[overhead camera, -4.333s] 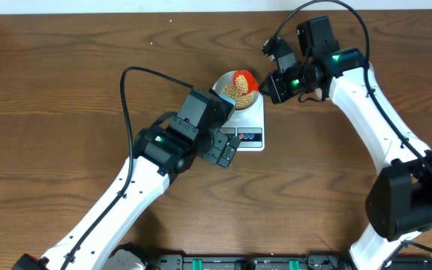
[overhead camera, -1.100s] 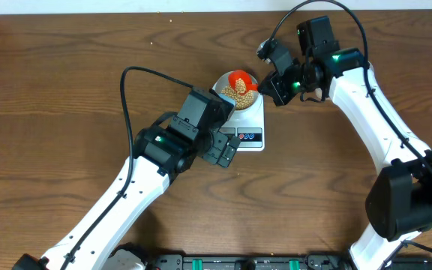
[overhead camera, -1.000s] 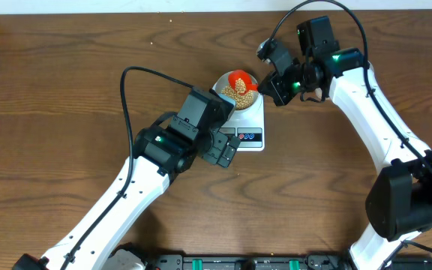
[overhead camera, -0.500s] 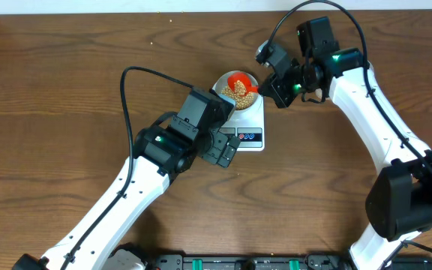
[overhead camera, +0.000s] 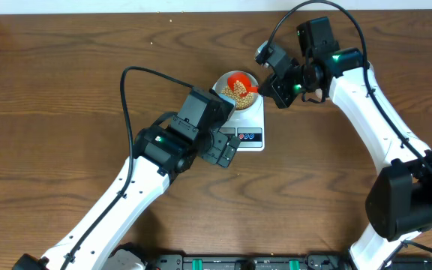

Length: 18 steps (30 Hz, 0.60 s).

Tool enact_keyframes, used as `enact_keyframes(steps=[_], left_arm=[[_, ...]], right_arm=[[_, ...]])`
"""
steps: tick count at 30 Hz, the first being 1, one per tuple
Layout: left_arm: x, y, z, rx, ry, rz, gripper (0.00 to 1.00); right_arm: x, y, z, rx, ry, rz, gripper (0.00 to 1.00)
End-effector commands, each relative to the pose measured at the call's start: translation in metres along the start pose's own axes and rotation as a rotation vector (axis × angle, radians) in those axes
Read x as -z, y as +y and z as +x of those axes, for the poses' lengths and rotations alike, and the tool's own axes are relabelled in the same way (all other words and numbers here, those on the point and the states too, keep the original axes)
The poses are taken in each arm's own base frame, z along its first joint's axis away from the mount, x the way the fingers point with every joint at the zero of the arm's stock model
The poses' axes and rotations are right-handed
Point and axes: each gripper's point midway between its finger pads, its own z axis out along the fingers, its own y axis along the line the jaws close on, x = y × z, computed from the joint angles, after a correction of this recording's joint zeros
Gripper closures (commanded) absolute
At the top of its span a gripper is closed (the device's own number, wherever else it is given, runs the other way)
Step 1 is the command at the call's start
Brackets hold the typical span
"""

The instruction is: Scoop item into bowl and weigh 50g on scale

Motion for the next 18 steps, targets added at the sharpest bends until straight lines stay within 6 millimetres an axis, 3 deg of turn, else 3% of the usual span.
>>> enact_keyframes(steps=[1, 18], left_arm=[[-0.001, 0.001, 0.002, -0.009, 0.008, 0.006, 0.01], [-0.001, 0.001, 0.002, -0.009, 0.008, 0.006, 0.01]], right_arm=[[0.011, 0.006, -0.014, 0.035, -0.039, -0.002, 0.99], [0.022, 0.001, -0.018, -0.151, -0.093, -0.059, 0.99]])
